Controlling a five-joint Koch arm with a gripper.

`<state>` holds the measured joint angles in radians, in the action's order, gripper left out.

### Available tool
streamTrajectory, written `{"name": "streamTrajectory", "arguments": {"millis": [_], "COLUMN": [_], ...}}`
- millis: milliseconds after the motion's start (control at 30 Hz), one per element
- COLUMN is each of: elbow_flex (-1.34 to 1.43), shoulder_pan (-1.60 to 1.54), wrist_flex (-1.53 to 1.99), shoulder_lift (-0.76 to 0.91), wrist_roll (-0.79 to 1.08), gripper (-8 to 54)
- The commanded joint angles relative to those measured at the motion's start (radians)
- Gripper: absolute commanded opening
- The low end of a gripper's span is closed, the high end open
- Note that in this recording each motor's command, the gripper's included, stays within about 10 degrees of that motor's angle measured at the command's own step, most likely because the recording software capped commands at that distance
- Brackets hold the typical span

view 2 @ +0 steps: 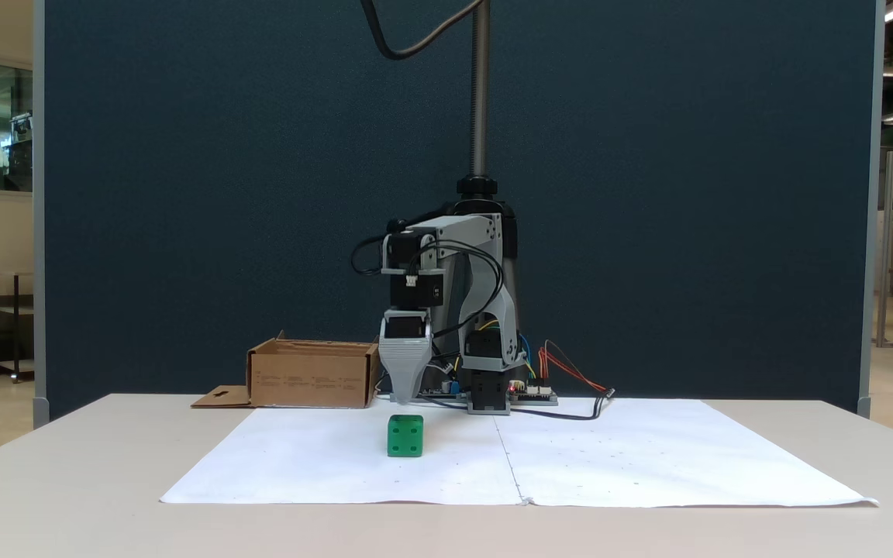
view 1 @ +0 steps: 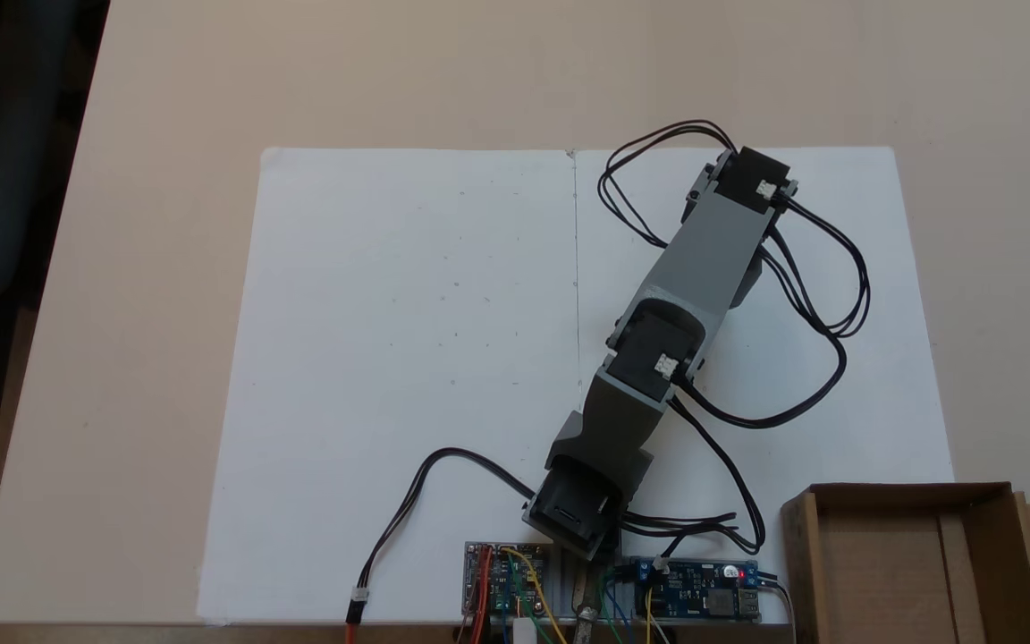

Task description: Grasp a green dice and put it in the bin.

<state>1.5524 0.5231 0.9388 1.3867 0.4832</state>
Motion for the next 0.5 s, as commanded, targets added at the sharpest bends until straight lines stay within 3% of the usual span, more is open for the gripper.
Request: {"name": "streamTrajectory", "arguments": {"millis": [0, 467], "elbow_flex": [-0.003, 0.021], "shoulder_pan": [0.008, 0.008], "wrist_flex": [-0.025, -0.081], "shoulder_lift": [0.055, 0.054], "wrist_roll": [0.098, 0.089], "gripper": [43.2, 43.2]}}
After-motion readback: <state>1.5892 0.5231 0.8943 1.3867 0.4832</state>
